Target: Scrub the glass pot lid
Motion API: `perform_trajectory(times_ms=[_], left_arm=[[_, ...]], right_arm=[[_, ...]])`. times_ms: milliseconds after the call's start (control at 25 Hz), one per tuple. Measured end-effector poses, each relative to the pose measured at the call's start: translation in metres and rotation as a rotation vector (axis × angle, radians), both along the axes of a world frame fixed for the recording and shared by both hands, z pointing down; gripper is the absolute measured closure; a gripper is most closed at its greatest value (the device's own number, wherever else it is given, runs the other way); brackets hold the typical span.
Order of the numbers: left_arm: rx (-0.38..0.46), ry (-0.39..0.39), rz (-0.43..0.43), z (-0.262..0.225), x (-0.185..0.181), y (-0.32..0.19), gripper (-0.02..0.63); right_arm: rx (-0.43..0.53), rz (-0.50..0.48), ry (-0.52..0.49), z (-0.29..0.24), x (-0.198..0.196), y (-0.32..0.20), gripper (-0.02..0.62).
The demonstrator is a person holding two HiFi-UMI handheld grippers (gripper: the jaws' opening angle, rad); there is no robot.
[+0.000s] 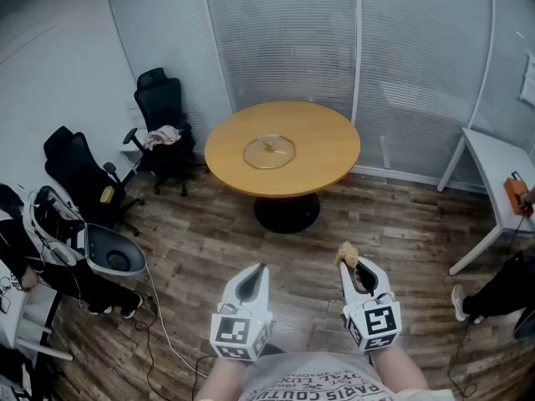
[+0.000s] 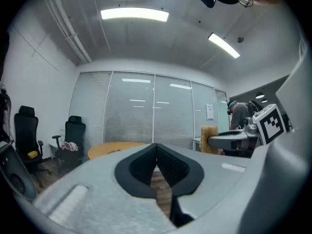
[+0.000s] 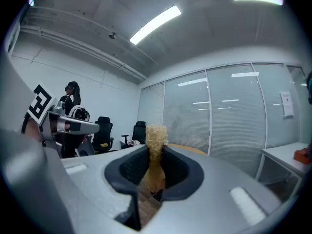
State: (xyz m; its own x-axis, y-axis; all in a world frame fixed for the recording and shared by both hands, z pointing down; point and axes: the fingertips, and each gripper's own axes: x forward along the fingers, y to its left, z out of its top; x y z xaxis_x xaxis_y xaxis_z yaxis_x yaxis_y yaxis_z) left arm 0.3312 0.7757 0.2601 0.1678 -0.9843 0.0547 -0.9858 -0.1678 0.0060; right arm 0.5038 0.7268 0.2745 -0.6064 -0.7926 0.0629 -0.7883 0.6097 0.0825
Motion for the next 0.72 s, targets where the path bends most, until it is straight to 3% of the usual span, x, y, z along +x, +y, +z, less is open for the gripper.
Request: perform_trajectory(times_ms=[720], left_arm=[[-0.033, -0.035, -0.006, 0.015, 0.004, -0.017, 0.600]], right_arm=[[-0.061, -0.019, -0.058, 0.020, 0.000, -0.020, 0.518]])
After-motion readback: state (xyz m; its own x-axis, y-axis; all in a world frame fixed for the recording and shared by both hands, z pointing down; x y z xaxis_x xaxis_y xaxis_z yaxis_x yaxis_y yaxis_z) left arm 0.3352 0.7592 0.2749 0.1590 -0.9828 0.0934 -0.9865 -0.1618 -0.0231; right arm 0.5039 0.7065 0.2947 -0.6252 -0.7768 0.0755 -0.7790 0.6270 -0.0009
